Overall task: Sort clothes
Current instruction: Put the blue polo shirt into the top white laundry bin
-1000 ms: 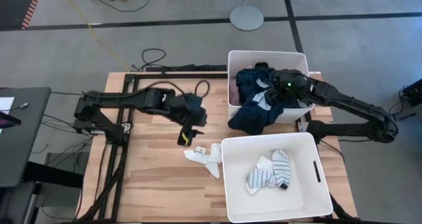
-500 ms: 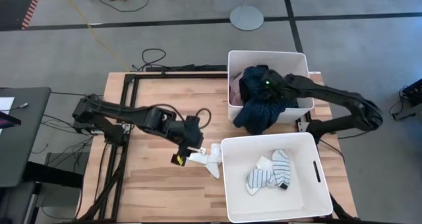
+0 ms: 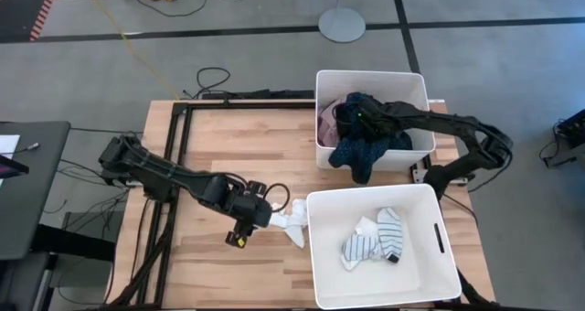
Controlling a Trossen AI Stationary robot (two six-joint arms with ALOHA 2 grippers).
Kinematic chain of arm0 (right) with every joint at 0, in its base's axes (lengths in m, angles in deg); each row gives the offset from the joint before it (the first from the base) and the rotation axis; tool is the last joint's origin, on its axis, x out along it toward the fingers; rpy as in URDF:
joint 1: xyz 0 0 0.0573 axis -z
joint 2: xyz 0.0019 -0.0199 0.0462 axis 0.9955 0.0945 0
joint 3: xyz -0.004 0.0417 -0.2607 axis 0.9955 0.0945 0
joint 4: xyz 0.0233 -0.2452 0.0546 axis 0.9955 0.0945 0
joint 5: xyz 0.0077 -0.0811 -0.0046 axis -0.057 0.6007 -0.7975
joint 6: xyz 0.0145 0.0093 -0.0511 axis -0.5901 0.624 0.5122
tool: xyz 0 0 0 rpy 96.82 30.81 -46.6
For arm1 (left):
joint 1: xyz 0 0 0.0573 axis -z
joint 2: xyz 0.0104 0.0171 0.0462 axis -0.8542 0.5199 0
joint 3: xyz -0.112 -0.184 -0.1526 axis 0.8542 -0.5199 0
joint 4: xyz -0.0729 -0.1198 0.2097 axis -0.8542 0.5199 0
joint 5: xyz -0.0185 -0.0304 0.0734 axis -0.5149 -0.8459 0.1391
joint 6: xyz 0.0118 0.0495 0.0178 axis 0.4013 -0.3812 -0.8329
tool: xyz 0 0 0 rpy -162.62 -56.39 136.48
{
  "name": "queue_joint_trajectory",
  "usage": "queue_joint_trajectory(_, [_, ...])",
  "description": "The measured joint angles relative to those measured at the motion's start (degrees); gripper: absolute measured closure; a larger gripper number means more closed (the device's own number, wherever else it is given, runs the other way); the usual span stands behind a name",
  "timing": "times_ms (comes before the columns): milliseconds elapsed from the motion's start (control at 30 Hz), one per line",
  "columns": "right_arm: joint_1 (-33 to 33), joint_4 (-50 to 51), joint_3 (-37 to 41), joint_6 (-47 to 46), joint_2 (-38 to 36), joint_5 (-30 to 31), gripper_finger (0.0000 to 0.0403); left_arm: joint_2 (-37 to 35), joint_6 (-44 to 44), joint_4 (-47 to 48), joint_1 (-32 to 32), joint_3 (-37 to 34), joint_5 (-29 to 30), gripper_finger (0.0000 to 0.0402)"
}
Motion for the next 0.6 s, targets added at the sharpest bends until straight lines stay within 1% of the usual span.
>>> queue_joint_trajectory(133, [-0.2, -0.1, 0.2, -0.1, -0.4, -0.1, 0.0382, 0.0, 1.1, -1.3, 1.2, -2.1, 0.5, 0.0207])
queue_joint_trajectory(233, [-1.1, -0.2, 0.4, -1.3, -3.5, -0.2, 0.0363, 0.0, 1.7, -1.0, 2.0, -2.8, 1.8, 0.0207])
queue_joint_trajectory(433, [-2.4, 0.0, 0.5, -3.2, -14.5, -2.0, 0.0321, 0.0, 1.7, -2.3, 3.1, -2.8, 2.8, 0.0207])
queue_joint_trajectory(600, [-4.9, -0.6, 0.5, -3.2, -24.5, -2.5, 0.0302, 0.0, 1.6, -3.2, 3.5, -2.8, 3.0, 0.0207])
